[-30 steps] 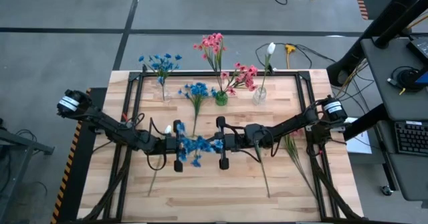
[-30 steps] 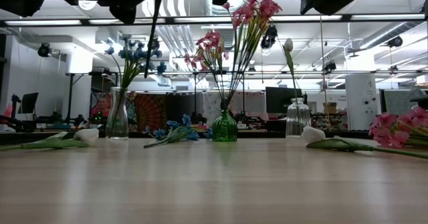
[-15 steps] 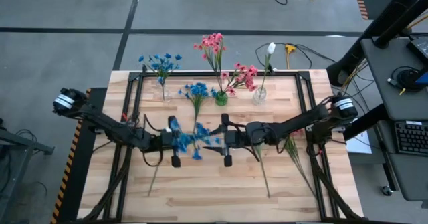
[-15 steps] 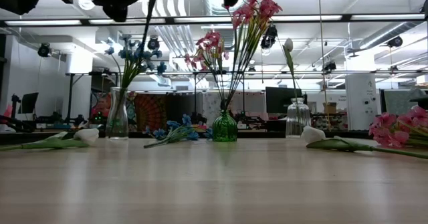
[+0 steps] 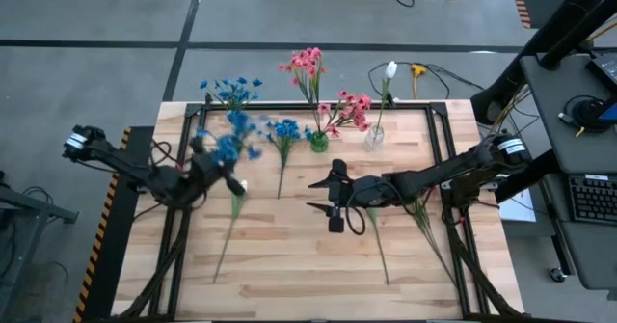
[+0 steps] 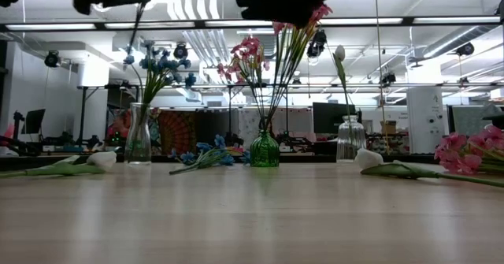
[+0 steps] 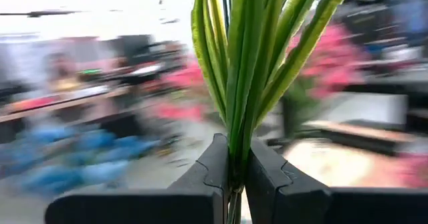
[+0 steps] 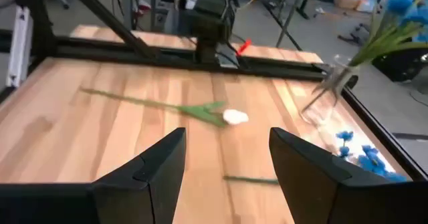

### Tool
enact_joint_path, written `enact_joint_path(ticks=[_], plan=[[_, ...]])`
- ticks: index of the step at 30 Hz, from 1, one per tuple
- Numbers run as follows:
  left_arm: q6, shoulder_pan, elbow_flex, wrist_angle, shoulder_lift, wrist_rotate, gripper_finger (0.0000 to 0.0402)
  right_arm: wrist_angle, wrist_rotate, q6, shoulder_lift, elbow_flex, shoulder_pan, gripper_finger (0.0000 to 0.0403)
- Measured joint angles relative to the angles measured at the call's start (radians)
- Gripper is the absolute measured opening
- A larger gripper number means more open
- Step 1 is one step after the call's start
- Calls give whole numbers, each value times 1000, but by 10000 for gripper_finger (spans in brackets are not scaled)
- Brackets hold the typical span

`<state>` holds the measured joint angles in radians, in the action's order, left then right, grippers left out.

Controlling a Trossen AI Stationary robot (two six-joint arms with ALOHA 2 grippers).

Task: Sort flowers into vase by color
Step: Put the bottom blue flowers into the left transparent vase

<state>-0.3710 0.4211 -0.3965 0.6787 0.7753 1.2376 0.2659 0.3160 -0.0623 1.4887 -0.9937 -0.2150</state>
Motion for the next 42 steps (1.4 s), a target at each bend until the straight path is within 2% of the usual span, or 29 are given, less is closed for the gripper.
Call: enact_joint_path(ticks=[2,5,11,14,18,21,24,30,33,38,42], plan=[[-36,-26,-1,-4,-26,72,9,-3,1,1,0,3,0,208],[-39,-81,-1,-1,-58,69,9,3,1,3,2,8,0,207],[-54,-266,6,2,-85,-140,9,6,1,3,3,10,0,206],[-47,-377,25,6,-94,-199,9,4,1,3,3,11,0,206],[-10,-511,94,105,-111,-352,9,4,0,2,3,11,0,206],[15,-584,152,203,-118,-380,9,5,0,1,3,11,0,206],[1,-622,189,270,-125,-392,9,4,0,0,3,11,0,206],[-34,-666,198,297,-133,-393,9,6,0,0,3,11,1,206],[12,-703,198,294,-128,-396,9,9,0,0,3,11,9,206],[122,-783,198,297,-92,-484,9,9,1,3,3,12,19,206],[144,-829,198,297,-57,-489,9,9,0,18,3,13,19,206]])
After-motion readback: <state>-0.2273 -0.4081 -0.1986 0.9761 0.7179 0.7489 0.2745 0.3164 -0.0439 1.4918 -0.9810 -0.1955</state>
